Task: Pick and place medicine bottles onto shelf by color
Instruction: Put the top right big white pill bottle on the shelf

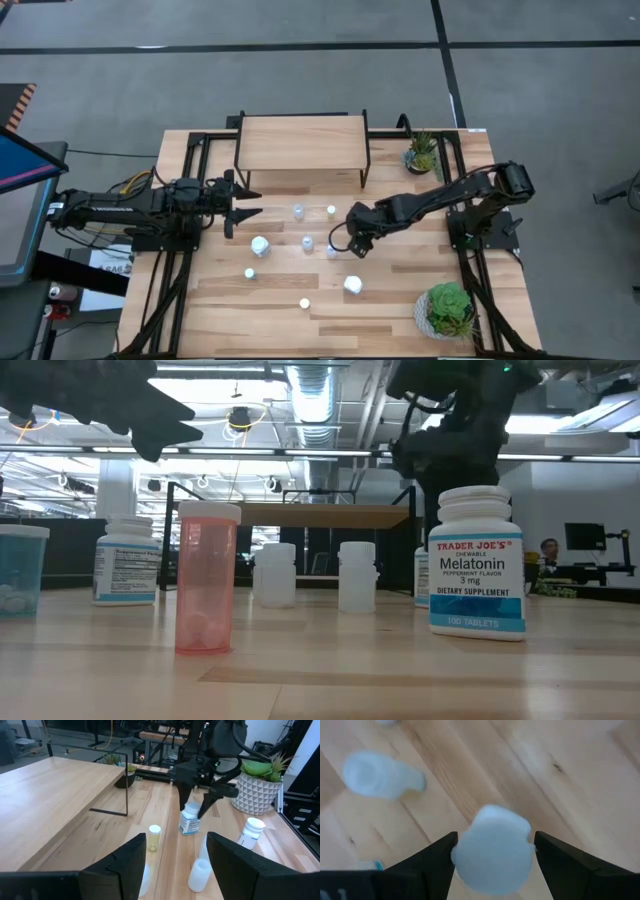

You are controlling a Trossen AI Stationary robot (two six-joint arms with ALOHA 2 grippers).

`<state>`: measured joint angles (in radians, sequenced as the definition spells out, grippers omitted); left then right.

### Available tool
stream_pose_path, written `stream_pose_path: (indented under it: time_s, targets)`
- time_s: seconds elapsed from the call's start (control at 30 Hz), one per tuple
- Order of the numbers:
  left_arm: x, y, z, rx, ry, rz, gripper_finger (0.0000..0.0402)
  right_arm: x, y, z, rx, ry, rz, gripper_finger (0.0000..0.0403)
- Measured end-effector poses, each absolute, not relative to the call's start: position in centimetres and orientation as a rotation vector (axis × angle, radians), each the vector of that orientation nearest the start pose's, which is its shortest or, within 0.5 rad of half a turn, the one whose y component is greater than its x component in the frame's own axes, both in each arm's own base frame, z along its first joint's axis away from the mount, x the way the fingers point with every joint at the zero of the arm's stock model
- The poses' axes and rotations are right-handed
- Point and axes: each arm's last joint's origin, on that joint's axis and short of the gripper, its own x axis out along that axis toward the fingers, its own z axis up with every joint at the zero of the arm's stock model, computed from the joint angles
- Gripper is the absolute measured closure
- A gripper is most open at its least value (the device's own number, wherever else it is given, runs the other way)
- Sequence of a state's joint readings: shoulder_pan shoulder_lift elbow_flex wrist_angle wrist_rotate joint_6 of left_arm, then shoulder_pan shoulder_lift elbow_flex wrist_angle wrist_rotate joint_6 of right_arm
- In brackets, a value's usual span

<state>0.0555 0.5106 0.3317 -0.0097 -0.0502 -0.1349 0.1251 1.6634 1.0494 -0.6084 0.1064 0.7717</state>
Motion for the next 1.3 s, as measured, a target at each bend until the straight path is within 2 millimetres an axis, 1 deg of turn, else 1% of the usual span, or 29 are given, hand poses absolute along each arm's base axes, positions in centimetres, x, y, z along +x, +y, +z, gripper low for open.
stream_pose_path:
  time_s: [0.3,0.73,0.8,0.87,1.03,1.1,1.17,1.3]
  targets:
    - [13.6,0.9,23.0,-0.135,0.184,0.128,0.0205,31.3,3.7,16.7,0.548,1.199,-0.484,0.0117]
    - [13.6,0.9,23.0,-0.131,0.183,0.132,0.0205,31.3,3.8,17.4,0.476,1.200,-0.367,0.0120]
    - [13.6,0.9,23.0,-0.132,0.183,0.132,0.0205,31.3,3.8,17.4,0.475,1.206,-0.355,0.0130]
    - [13.6,0.9,23.0,-0.132,0.183,0.132,0.0205,31.3,3.7,17.4,0.477,1.207,-0.353,0.0148]
    - [13.6,0.9,23.0,-0.132,0.182,0.132,0.0205,31.4,3.7,17.5,0.479,1.204,-0.351,0.0216]
    - [13.6,0.9,23.0,-0.132,0.182,0.132,0.0205,31.6,3.7,17.9,0.488,1.214,-0.332,0.0240]
    - [13.6,0.9,23.0,-0.132,0.182,0.132,0.0205,32.0,3.7,18.9,0.488,1.220,-0.296,0.0241]
    - [13.6,0.9,23.0,-0.132,0.180,0.131,0.0205,33.2,3.2,22.6,0.440,1.218,-0.228,0.0241]
